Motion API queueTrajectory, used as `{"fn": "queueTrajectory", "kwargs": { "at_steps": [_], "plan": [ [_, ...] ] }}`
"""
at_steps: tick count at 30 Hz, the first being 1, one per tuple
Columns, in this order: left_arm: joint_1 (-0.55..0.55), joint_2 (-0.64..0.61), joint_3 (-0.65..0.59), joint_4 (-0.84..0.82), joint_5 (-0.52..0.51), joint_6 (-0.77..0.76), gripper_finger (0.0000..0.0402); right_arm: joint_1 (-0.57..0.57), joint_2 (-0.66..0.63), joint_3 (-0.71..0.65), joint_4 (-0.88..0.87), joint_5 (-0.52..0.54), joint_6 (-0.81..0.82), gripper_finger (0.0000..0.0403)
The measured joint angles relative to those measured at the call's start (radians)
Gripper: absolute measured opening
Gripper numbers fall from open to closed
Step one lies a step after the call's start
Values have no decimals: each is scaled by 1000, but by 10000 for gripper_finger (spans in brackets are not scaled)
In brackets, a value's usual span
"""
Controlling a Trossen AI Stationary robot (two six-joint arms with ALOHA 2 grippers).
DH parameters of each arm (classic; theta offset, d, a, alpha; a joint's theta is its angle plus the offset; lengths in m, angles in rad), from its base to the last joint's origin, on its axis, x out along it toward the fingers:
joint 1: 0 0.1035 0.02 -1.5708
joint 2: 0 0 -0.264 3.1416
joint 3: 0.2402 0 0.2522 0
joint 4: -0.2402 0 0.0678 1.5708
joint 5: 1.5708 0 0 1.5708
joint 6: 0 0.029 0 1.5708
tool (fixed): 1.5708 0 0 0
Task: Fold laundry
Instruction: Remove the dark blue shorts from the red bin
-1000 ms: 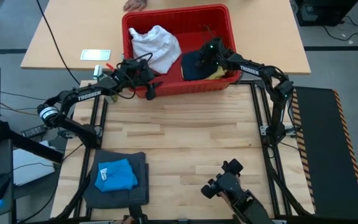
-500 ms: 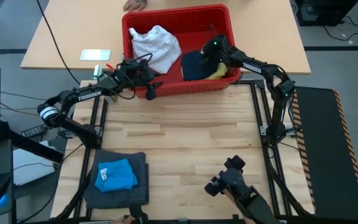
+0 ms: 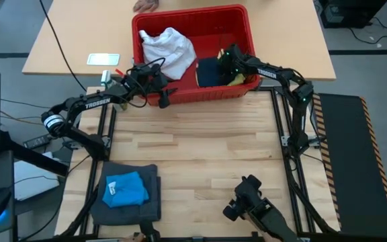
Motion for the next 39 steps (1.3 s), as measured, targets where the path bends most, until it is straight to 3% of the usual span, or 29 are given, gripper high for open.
{"fn": "queueTrajectory", "kwargs": {
  "at_steps": [13, 33, 39],
  "plan": [
    [2, 2, -2, 25, -9, -41, 173, 6, -6, 0, -279, 12, 82, 195],
    [2, 0, 1, 2, -5, -64, 173, -28, -12, -86, -161, 0, 43, 187],
    [2, 0, 1, 1, -5, -70, 173, -32, -11, -93, -143, -47, 45, 184]
  ]
}}
